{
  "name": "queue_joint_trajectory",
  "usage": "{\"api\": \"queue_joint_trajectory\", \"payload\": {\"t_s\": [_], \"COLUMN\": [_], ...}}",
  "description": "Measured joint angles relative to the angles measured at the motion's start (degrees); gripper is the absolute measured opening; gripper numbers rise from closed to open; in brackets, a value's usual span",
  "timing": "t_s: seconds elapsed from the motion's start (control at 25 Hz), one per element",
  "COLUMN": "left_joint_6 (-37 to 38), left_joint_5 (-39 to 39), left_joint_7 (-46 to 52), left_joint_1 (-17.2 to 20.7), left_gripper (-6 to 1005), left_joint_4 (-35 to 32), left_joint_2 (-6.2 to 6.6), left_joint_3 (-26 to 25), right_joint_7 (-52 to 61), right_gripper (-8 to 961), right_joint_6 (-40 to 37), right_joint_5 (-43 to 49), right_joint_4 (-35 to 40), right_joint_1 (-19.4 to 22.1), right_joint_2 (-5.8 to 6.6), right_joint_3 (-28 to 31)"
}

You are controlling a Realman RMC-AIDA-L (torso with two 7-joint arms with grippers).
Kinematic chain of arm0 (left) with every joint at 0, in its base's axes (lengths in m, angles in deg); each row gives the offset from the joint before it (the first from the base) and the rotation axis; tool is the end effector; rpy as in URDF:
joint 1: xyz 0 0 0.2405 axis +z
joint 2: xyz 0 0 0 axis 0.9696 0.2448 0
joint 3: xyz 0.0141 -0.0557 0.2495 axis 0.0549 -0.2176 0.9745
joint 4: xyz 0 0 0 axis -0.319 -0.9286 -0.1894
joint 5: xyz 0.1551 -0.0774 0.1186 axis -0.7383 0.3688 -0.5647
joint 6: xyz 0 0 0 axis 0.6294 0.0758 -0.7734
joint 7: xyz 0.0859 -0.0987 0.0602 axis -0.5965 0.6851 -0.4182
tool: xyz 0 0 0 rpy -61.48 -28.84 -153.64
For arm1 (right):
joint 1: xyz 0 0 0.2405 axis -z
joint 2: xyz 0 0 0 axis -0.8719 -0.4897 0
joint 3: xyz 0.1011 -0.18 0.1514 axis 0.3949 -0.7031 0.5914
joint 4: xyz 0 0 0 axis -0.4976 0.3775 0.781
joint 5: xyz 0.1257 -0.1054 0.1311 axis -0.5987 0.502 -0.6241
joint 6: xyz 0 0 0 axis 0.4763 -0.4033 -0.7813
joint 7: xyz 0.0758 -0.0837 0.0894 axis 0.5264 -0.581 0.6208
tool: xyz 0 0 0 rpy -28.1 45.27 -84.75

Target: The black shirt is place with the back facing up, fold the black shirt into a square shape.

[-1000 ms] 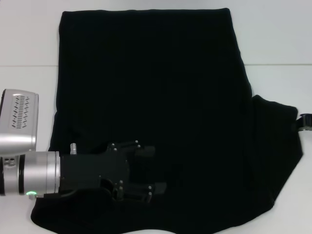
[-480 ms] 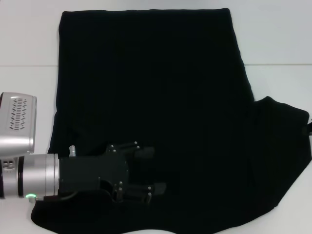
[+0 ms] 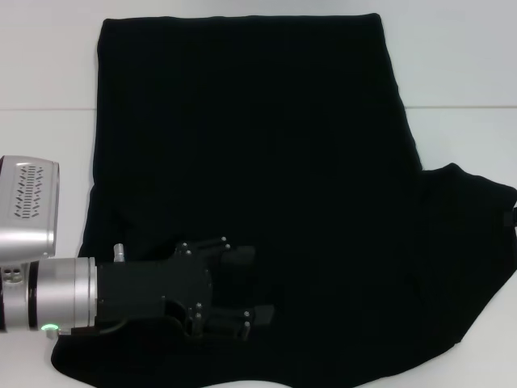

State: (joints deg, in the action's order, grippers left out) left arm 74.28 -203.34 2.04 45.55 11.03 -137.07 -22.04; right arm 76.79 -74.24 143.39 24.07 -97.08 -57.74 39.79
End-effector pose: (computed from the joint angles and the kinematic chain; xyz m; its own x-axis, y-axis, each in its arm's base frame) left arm -0.2464 0.2997 -0.0348 0.8338 0.1847 0.5202 0.2672 -0.9597 -0.0875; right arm 0.3360 0.3885 0.0726 0.2751 -0.8640 -0.4216 -0.9212 -0.1113 -0.3728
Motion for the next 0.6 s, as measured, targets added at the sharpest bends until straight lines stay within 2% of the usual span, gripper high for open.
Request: {"api": "queue_joint_trajectory", "payload": {"t_s": [0.32, 0.48, 0.6], "left_joint_6": [-0.15, -0.41, -0.42], "left_joint_5": [-0.06, -0.14, -0.15], "left_joint_7": [0.00, 0.01, 0.64], "left_joint_1": [0.05, 0.05, 0.05], "left_gripper": [907, 906, 906], "left_joint_4": [0.00, 0.06, 0.08], "left_joint_2": [0.00, 0.01, 0.00], "left_joint_3": [0.00, 0.00, 0.00], "right_joint_7": [-0.25, -0.87, -0.78], "right_gripper": [2, 3, 3], "right_joint_6": [-0.32, -0.36, -0.30], "right_joint_5": [-1.40, -1.74, -1.62], "right_joint_4": [0.47, -0.02, -0.47], "right_joint_1": [-2.63, -6.17, -8.93], "right_joint_2": [-0.64, -1.65, -2.66], "right_joint_3": [-0.45, -1.91, -5.10]}}
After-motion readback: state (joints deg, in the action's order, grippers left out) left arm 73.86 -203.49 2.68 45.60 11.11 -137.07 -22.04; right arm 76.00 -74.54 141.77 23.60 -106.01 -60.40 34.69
